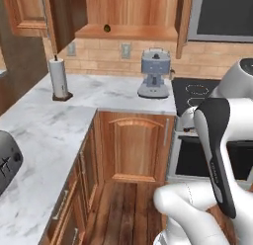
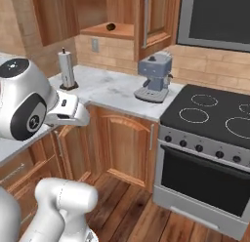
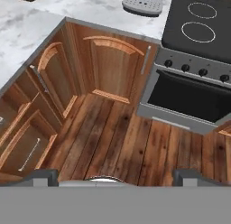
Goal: Pick the sweet potatos from the cabinet and place them in one bowl. Pick the potato from the sink and place it in the other bowl.
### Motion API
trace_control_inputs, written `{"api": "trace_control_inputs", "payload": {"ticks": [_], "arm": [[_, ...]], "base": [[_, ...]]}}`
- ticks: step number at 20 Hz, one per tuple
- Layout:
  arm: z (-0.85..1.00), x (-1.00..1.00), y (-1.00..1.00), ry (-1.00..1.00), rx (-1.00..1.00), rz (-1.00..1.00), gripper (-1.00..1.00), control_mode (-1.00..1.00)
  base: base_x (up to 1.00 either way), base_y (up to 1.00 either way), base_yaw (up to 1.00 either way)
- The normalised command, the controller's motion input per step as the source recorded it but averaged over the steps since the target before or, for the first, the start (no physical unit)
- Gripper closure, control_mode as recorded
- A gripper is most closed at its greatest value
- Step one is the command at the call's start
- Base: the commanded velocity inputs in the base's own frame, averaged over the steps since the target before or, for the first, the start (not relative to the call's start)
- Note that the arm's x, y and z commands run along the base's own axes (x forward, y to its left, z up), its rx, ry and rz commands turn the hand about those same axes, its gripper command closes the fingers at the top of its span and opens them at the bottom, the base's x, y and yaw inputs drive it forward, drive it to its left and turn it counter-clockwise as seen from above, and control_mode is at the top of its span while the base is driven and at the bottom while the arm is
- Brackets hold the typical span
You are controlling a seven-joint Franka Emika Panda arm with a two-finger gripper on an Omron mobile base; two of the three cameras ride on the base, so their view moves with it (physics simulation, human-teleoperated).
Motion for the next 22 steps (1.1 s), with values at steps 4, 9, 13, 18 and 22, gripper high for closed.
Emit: {"api": "trace_control_inputs", "payload": {"ticks": [4,9,13,18,22], "arm": [[0.00,0.00,0.00,0.00,0.00,0.00,-1.00,1.00],[0.00,0.00,0.00,0.00,0.00,0.00,-1.00,1.00],[0.00,0.00,0.00,0.00,0.00,0.00,-1.00,1.00],[0.00,0.00,0.00,0.00,0.00,0.00,-1.00,1.00],[0.00,0.00,0.00,0.00,0.00,0.00,-1.00,1.00]], "base": [[0.14,0.40,-0.53],[0.28,0.34,-0.09],[0.02,0.63,0.00],[0.40,0.55,0.00],[0.82,0.32,0.00]]}}
